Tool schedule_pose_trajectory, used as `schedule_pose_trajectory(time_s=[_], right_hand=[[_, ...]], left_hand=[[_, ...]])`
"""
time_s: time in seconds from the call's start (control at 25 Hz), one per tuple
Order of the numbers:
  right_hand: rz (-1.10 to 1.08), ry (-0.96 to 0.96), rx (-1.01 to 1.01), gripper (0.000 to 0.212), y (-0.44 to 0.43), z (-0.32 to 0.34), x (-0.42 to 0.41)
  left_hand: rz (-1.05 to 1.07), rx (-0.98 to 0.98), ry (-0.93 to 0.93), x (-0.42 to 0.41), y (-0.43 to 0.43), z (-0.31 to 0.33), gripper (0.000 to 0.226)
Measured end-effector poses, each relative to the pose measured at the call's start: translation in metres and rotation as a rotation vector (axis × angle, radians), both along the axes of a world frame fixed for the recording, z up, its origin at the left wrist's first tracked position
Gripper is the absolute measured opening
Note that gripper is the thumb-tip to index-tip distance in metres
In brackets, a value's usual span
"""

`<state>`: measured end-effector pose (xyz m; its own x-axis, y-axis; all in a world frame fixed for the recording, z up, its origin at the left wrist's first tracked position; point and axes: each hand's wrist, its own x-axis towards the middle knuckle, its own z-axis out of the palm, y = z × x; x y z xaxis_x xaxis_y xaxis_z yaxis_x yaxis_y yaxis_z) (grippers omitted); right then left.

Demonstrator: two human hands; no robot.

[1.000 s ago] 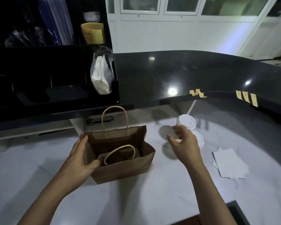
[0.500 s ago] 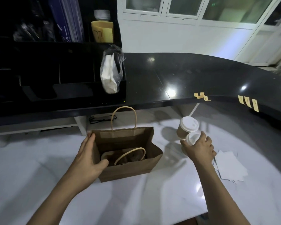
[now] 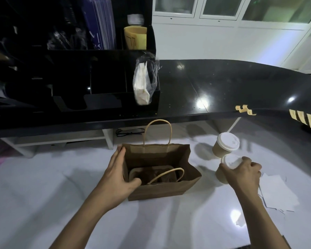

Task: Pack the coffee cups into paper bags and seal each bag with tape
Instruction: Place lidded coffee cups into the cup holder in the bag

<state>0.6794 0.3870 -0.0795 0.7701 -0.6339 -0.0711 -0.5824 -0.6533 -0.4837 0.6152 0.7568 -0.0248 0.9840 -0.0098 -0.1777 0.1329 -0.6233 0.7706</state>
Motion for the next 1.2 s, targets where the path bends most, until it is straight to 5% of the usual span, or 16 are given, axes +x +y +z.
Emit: schedule_pose_trajectory(time_s=[0.24,0.52,0.84,1.2], right_hand=[[0.143,-0.17,0.171,0.085,0.016,0.054,-0.008],[0.523,-0.403,0.306,0.065,0.055,0.129,-0.022],[0.916,-0.231,0.571,0.068,0.08,0.136,-0.035],[1.222,0.042,0.074,0.083,0.122,0.117,-0.018]], left_hand=[[-0.021,-0.017,0.015,-0.001,0.003,-0.001,0.106],[-0.02,-0.05,0.058,-0.001,0.002,0.005,0.108],[-0.058,-0.07,0.046,-0.003,0.005,0.004,0.113],[-0.094,-0.074,0.067,-0.005,0.011,0.0,0.123]])
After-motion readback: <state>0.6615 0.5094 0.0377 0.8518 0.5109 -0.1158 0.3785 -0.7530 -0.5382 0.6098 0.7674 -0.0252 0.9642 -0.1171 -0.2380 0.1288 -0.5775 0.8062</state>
